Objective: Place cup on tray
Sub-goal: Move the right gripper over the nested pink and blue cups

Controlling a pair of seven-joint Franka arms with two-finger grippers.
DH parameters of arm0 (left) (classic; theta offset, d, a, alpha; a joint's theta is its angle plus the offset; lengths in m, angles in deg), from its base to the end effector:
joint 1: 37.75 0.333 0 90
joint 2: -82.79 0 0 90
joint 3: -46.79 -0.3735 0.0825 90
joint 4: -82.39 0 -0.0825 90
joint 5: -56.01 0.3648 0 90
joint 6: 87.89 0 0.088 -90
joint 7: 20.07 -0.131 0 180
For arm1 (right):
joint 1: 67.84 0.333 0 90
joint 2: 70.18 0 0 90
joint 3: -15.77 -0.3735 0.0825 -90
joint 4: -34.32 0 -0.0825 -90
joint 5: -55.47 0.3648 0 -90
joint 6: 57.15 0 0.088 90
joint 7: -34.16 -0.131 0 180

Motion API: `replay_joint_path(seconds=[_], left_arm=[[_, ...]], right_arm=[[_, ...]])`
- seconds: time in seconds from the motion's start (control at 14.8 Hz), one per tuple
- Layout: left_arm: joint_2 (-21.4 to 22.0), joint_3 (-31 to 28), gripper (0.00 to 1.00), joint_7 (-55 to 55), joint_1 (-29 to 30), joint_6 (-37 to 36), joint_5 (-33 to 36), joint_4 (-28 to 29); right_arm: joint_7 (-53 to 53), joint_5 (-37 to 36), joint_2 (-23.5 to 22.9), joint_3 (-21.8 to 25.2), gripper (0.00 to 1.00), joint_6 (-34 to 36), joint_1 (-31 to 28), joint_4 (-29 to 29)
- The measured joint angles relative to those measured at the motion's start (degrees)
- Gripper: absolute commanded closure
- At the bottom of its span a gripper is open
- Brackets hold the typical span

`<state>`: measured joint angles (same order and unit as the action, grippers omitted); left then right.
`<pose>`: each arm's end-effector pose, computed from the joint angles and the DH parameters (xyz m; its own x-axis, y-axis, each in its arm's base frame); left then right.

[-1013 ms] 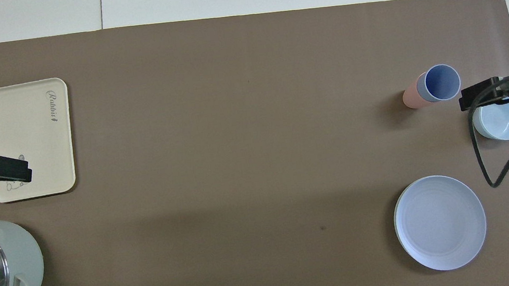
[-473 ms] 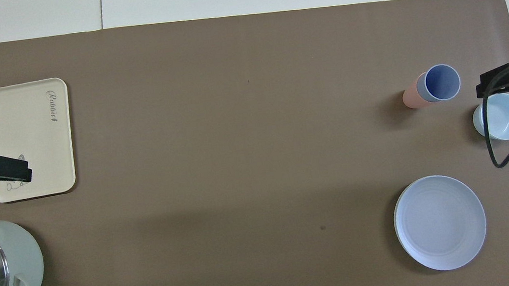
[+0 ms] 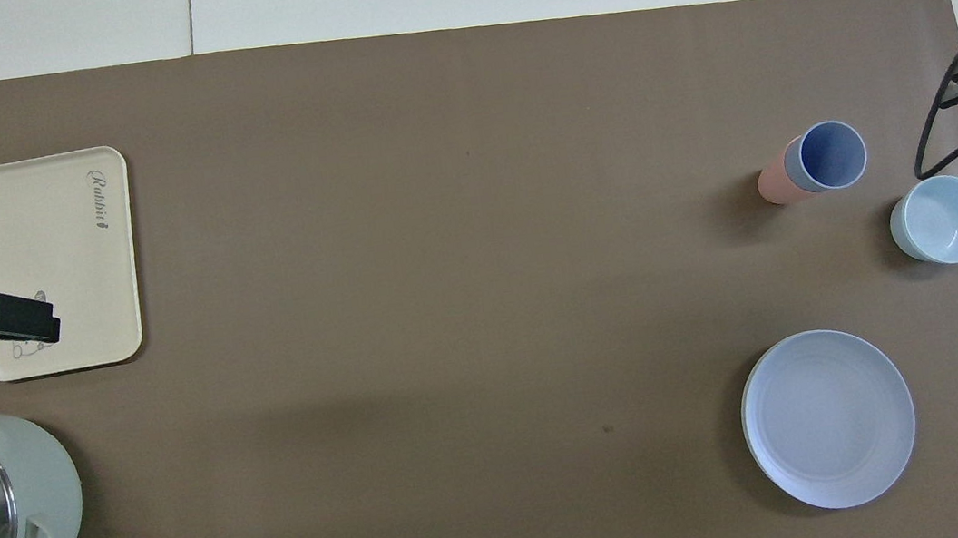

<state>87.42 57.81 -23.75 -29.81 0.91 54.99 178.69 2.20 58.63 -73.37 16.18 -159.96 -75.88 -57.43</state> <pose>0.4998 -0.0338 0.6477 0.9919 -0.1166 -0.0513 -0.1165 -0.9932 0.0057 0.5734 -0.0790 0.6346 0.7496 -0.6561 0.0870 -0.6461 -0.7539 -0.1186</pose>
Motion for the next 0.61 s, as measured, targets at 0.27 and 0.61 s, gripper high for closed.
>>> replay_joint_path(seconds=[0.27, 0.61], left_arm=[[0.00, 0.00, 0.00, 0.00, 0.00, 0.00, 0.00, 0.00], [0.00, 0.00, 0.00, 0.00, 0.00, 0.00, 0.00, 0.00]], right_arm=[[-9.97, 2.73, -5.47, 0.12, 0.11, -1.80, -3.38, 2.98], [-11.72, 10.99, -14.42, 0.18, 0.11, -1.16, -9.30, 8.43]])
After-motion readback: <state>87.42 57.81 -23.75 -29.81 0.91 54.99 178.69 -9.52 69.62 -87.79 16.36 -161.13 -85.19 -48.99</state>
